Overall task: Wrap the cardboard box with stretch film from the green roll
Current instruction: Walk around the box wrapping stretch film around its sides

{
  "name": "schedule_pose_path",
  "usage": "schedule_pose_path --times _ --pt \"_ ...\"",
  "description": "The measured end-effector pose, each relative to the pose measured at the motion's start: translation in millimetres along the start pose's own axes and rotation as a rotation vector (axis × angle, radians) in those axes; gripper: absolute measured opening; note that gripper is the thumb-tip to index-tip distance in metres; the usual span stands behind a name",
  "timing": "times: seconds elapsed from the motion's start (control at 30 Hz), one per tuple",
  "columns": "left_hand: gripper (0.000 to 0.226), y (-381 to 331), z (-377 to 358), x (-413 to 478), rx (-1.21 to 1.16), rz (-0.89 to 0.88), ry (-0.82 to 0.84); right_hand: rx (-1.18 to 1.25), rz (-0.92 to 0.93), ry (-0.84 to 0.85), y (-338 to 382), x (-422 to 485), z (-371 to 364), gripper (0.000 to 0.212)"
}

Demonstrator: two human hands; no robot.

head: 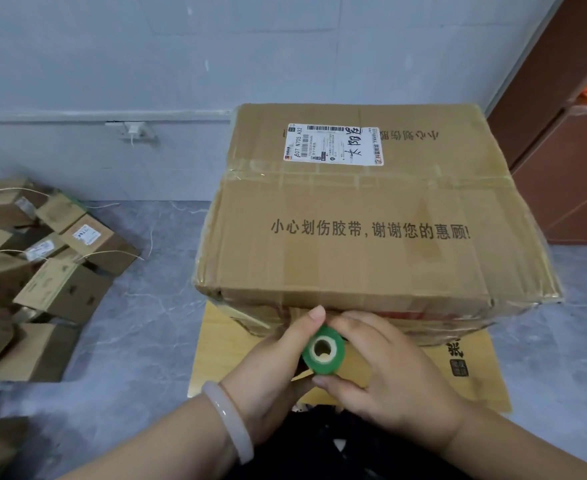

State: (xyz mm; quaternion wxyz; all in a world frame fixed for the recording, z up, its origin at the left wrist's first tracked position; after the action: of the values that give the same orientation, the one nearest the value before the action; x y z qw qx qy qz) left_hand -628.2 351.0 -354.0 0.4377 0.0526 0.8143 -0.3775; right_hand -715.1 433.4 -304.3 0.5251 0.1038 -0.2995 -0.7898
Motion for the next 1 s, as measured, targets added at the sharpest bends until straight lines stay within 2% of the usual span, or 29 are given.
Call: schedule_pose_path --times 0.13,0.2,0.23,0.33,0.37,0.43,0.63,0.73,0.8,0.87,1.0 --pt "0.131 19 3 0 -0.031 0.086 0.111 0.003 -0.127 -0.102 -5 -9 5 0.043" --pt "0.138 24 -1 0 -0.025 0.12 0.158 -0.002 -0.195 -0.134 -6 -13 5 0.044" --pt "0.129 25 -4 0 -0.018 0.12 0.181 0.019 -0.218 -0.148 -5 -14 5 0.046" --pt "0.075 22 -10 4 0.019 0.094 0.243 0.189 -0.251 -0.121 -7 -19 3 0.055" --pt "0.067 22 -12 5 0.041 0.099 0.248 0.194 -0.239 -0.097 -8 -22 4 0.061" --pt "0.067 24 -14 8 0.089 0.107 0.248 0.119 -0.212 -0.069 -13 -27 8 0.068" --pt "0.059 25 -35 13 0.137 0.108 0.285 0.009 -0.264 -0.149 -27 -33 26 0.047" --pt "0.079 28 -50 11 0.239 0.124 0.355 0.058 -0.413 -0.139 -37 -38 32 0.049" --pt "0.095 29 -63 10 0.357 0.11 0.445 0.029 -0.445 -0.156 -43 -40 40 0.049" --pt "0.086 27 -74 12 0.415 0.08 0.469 -0.056 -0.386 -0.16 -46 -40 51 0.05" --pt "0.074 32 -83 26 0.272 0.136 0.374 -0.147 -0.228 -0.017 -53 -43 64 0.059"
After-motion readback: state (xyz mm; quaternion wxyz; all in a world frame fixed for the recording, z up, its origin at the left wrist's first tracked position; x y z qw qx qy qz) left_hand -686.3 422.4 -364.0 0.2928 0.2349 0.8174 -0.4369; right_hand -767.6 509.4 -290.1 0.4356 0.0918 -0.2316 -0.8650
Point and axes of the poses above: each hand's wrist, its own x-axis towards the middle knuckle, its own z-axis out of the back of the hand, y = z × x, the point moved 7 cm from there along x, towards the middle knuckle, and after that the axes turned 4 degrees about -x, right-handed, at the moved point
